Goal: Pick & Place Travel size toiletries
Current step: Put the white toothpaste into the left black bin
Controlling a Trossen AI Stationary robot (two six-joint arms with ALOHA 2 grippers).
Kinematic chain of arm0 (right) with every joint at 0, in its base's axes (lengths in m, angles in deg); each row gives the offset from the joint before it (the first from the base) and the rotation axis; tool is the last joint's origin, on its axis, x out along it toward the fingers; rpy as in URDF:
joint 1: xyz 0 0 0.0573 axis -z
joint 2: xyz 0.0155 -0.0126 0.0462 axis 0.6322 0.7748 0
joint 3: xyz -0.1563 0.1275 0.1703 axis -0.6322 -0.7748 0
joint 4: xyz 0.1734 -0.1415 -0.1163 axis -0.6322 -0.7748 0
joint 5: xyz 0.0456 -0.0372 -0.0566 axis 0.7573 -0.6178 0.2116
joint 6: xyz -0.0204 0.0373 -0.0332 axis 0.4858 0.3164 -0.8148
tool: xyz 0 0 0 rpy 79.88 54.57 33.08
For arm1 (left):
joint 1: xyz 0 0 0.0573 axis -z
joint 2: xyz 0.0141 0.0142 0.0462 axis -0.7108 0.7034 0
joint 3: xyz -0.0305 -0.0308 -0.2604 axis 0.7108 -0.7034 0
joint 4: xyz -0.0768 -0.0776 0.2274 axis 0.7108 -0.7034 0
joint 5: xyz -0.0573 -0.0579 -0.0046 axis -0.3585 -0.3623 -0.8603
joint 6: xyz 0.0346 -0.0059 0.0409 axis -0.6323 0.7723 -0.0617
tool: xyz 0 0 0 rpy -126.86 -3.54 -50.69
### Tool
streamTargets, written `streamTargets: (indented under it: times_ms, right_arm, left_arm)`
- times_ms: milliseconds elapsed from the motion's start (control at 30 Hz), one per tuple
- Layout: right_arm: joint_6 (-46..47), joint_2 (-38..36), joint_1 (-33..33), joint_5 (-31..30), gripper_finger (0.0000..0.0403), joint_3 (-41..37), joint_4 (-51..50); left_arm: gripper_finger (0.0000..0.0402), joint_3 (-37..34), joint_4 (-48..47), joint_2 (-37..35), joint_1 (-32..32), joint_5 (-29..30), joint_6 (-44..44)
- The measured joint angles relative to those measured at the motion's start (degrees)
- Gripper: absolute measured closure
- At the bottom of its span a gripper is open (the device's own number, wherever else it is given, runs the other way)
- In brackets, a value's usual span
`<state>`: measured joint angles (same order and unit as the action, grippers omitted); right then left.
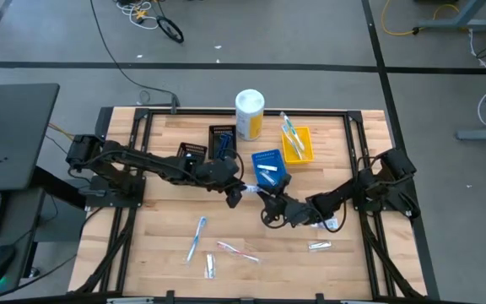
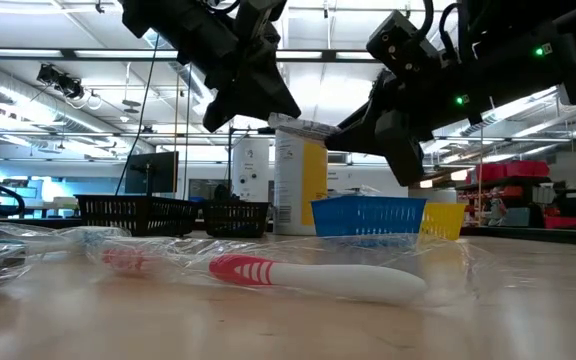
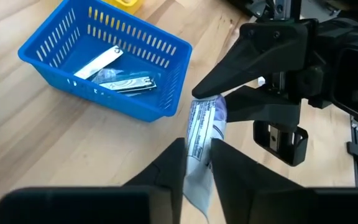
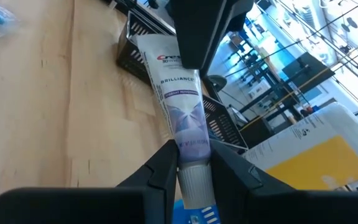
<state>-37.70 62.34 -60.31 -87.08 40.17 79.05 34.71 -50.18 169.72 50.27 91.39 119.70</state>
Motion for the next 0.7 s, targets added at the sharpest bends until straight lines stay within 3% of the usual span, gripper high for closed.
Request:
streamTargets:
  times_ms: [400, 567, 700]
  right_arm:
    - [0.95, 0.00, 0.50, 0.09, 0.0313, -0.01, 0.04]
    - [10.31, 0.00, 2.09, 1.21, 0.0297, -0.02, -0.23]
    - [15.29, 0.00, 3.52, 7.29, 0.0289, -0.04, -1.10]
  left_arm:
    - [0.0390, 0.00, 0.06, 0.00, 0.02, 0.54, -2.33]
    - [0.0394, 0.02, -0.27, -0.02, -0.12, 1.20, -2.29]
    - [0.0396, 0.02, -2.57, -0.02, -0.41, 3.15, -2.32]
